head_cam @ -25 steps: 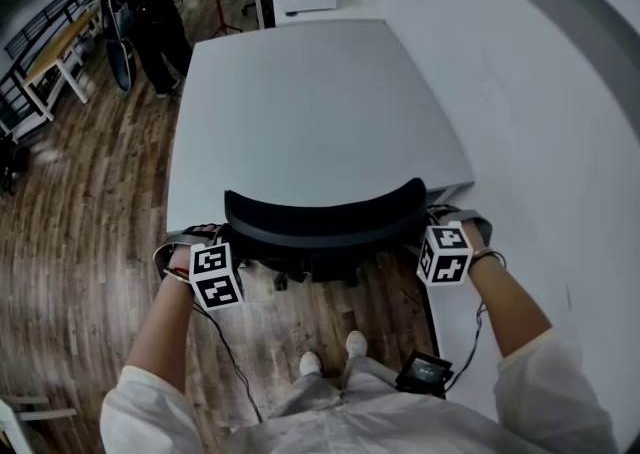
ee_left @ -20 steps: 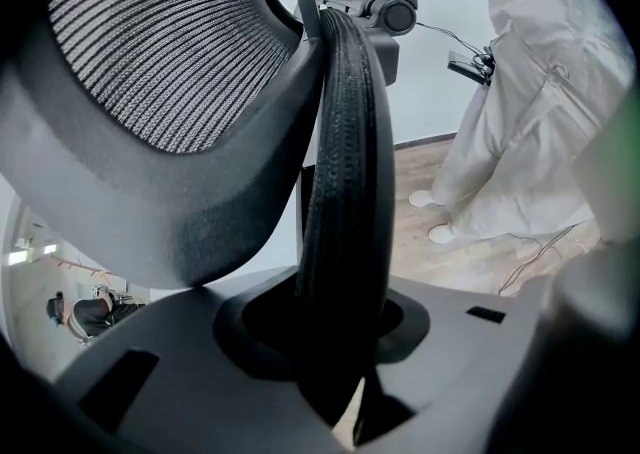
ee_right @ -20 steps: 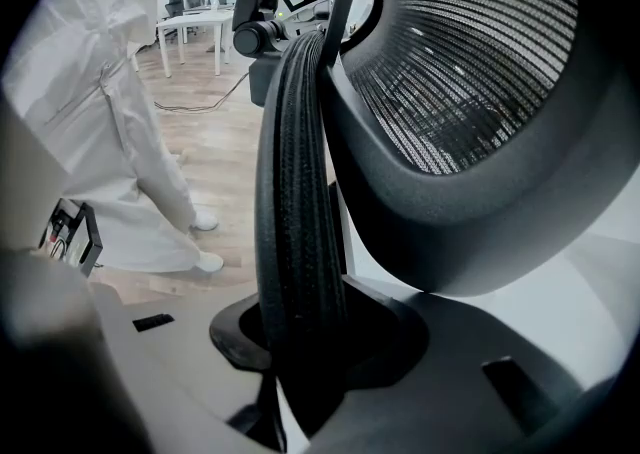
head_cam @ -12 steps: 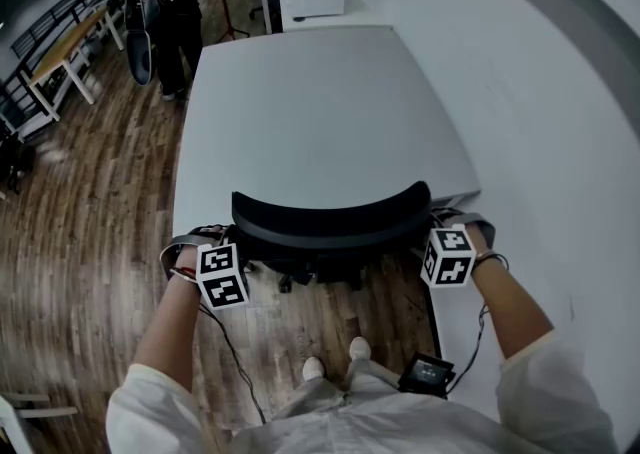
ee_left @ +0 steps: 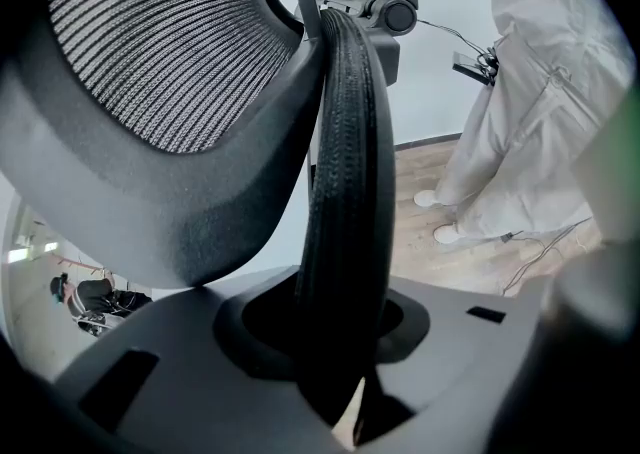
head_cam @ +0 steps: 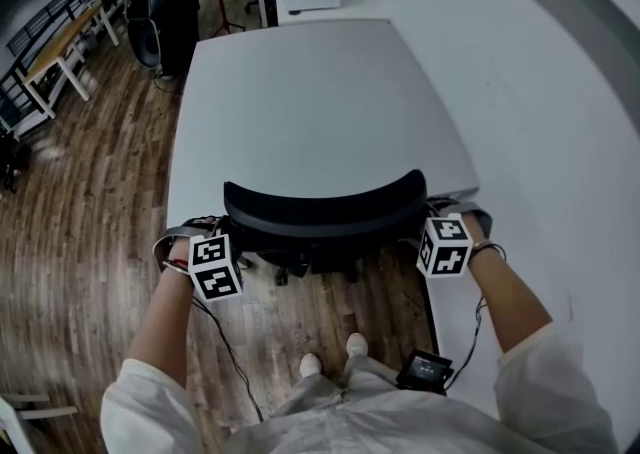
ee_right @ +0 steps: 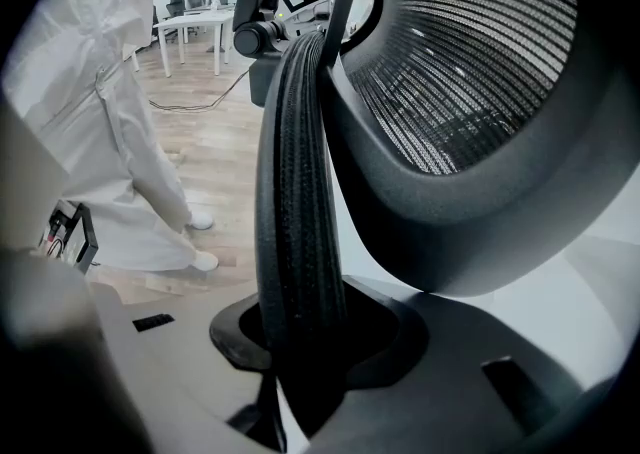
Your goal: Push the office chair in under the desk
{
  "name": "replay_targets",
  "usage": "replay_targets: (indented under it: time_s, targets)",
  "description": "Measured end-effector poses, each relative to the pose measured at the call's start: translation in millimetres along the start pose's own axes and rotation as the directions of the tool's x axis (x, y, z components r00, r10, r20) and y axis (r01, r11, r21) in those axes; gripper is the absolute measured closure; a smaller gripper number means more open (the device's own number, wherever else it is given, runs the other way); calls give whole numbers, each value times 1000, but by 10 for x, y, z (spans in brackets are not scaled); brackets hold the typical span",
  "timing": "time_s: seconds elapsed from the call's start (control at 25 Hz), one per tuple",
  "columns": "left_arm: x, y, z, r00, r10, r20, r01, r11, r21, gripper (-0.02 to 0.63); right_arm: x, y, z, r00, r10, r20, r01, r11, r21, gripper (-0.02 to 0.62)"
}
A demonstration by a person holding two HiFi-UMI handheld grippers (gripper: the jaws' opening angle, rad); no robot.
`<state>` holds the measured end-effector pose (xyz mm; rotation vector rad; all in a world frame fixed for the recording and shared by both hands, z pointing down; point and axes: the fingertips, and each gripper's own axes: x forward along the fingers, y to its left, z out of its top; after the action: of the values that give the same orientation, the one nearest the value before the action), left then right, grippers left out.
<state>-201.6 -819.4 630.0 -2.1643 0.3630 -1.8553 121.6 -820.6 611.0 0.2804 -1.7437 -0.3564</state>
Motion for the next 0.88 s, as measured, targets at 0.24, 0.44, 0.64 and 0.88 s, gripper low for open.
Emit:
replay_targets:
  time_s: [0.24,0.44,0.64,0.88]
  targets:
    - [4,21,44,1000,2,-1,-2,1000,-15,492,5,-76,-45,1000,4,3,-3,1000,-16,465]
    - [22,97,142,1000,-1,-4,1,1000,-25,492,16,-182,-142,1000,11,13,-10,1000,-25,465]
    - [32,95,153,1000,3,-7,-4,999,-34,492,37,-203,-159,1000,15,17,-14,999,-35,465]
    - [35,85,146,1000,9,-9,-10,999,-46,491,50,-223,-150,1000,13,21,-12,999,-44,465]
